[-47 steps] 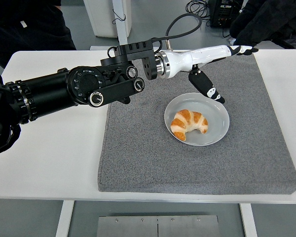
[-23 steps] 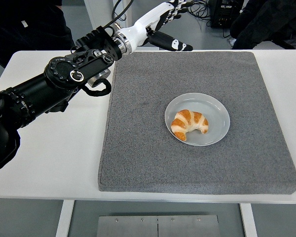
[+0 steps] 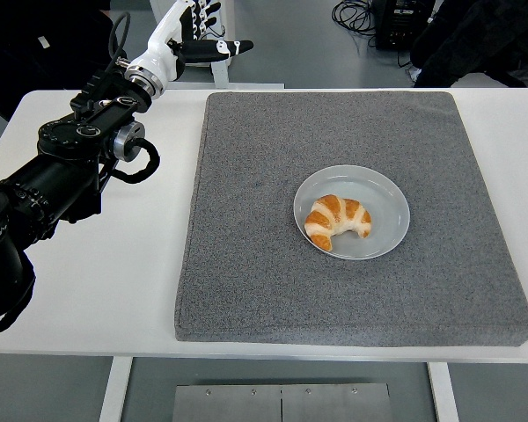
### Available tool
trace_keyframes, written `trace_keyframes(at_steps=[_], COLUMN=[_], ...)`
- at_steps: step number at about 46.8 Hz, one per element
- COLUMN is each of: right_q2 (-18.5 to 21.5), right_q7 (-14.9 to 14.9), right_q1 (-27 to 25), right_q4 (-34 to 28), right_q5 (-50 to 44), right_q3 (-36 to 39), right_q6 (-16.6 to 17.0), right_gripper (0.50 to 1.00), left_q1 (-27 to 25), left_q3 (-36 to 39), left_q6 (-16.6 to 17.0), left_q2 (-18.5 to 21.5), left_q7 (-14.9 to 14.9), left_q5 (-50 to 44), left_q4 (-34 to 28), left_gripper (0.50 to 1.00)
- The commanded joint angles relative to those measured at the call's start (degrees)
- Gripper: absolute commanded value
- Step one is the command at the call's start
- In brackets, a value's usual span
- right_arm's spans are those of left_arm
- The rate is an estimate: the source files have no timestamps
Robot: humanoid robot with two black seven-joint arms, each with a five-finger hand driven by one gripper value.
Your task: Place the bread on the plate
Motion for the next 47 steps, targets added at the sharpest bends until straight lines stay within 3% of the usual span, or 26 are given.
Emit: trace_keyframes(at_steps=[1,11,19,24,47], right_q2=[0.0,0.0,0.0,0.0,0.0], right_q7=[0.0,0.0,0.0,0.0,0.0], right_q1=[0.0,0.0,0.0,0.0,0.0], right_q4=[0.0,0.0,0.0,0.0,0.1], right_q5=[-0.1,0.0,0.0,0.0,0.0], right_q3=[0.0,0.0,0.0,0.0,0.0], right_q6=[0.0,0.0,0.0,0.0,0.0], right_gripper=[1.0,1.0,1.0,1.0,1.0], left_q1=[0.4,1.6,3.3,4.1,4.7], left_q3=[-1.8,-6.0,-7.0,-7.5,-11.1], left_q6=[0.0,-1.6,-2.5,-4.3,-7.1], left_q2=[0.0,0.0,0.0,0.0,0.0], left_q7=[0.3,3.1,8.5,10.0,9.3], left_q5=[-1.3,-10.1,-15.7,-16.1,-22.0], left_q4=[0.0,-2.0,-2.1,-2.7,-8.1], left_gripper=[0.995,0.995,0.996,0.996,0.996])
